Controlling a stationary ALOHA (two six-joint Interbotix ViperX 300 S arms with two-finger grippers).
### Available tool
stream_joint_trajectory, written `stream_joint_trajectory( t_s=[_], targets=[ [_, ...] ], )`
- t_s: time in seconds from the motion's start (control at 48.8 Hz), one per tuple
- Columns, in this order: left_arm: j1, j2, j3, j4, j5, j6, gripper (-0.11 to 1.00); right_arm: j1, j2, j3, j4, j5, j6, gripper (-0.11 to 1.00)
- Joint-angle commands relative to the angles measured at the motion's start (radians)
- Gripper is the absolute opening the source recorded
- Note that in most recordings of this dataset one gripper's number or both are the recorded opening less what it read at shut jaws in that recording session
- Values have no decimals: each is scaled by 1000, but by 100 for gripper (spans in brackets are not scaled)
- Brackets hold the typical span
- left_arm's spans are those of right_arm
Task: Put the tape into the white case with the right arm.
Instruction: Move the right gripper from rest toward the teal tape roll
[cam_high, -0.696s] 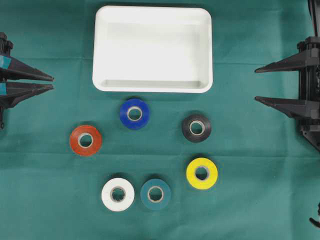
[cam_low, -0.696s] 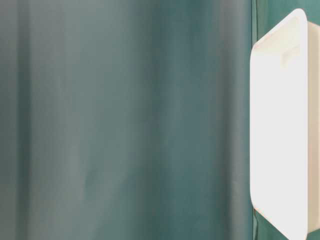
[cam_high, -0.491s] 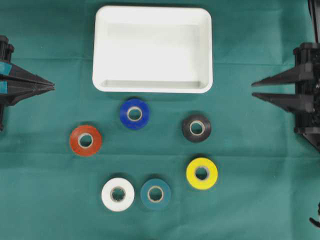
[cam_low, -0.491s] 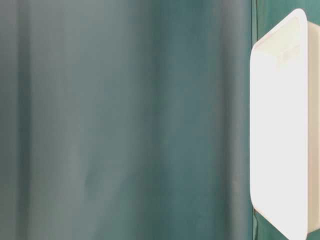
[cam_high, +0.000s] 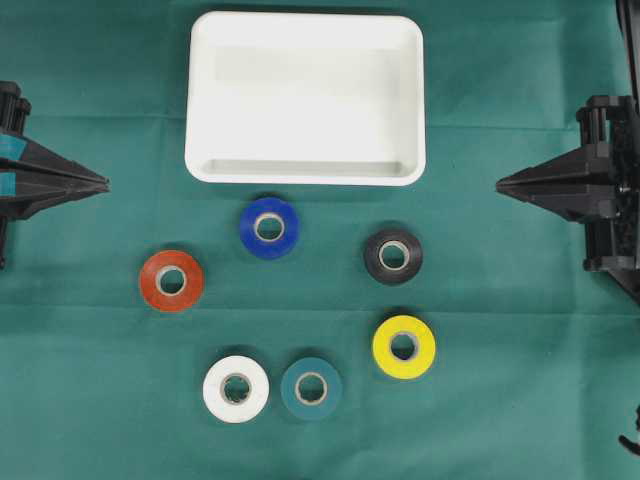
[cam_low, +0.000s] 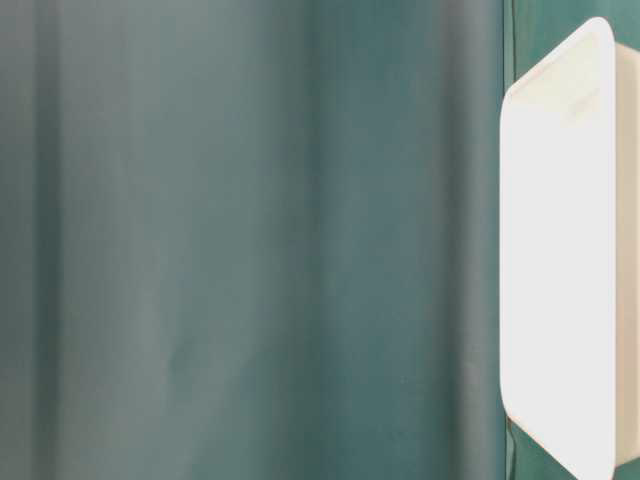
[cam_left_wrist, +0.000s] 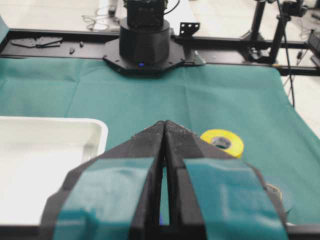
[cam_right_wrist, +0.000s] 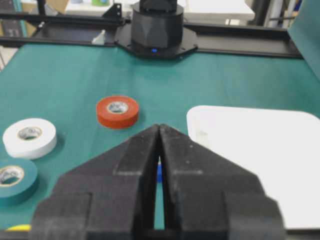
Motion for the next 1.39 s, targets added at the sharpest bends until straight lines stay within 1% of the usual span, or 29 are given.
stream_joint_trajectory(
  t_s=[0.0,0.082,0.143,0.225,0.307,0.328,0.348,0.471,0.635,0.758,0.88,0.983,1.065,1.229,1.372],
  targets=[
    [-3,0,-11,-3,-5,0,0,0,5,-6,-2,-2,2,-6],
    [-3,-6,-8,-3,-3,0,0,0,6,-3,-2,21,2,4],
    [-3,-14,-3,-3,0,0,0,0,6,-5,-2,43,2,15],
    [-3,-31,6,-3,6,2,0,0,5,-6,-2,66,2,38],
    [-3,-63,29,-2,23,2,0,0,2,-6,-2,78,2,63],
    [-3,-71,34,-2,31,3,0,-2,2,-6,-2,83,2,69],
    [-3,-80,40,-3,38,3,0,0,2,-6,-2,86,2,72],
    [-3,-135,77,-3,114,3,0,0,-2,-6,-2,167,2,73],
    [-3,-198,104,-2,267,2,0,0,2,-18,-2,305,9,73],
    [-3,-227,121,-3,331,2,0,-2,2,-15,-2,380,55,73],
    [-3,-242,146,-2,351,3,0,-2,5,-2,-2,440,89,73],
    [-3,-244,161,-2,350,3,0,0,2,9,-2,460,92,73],
    [-3,-245,167,-2,351,3,0,0,2,12,-6,453,91,73],
    [-3,-245,170,-2,351,3,0,0,2,14,-35,430,91,73],
    [-3,-245,176,-2,353,3,0,18,5,17,-35,419,91,73]
  ],
)
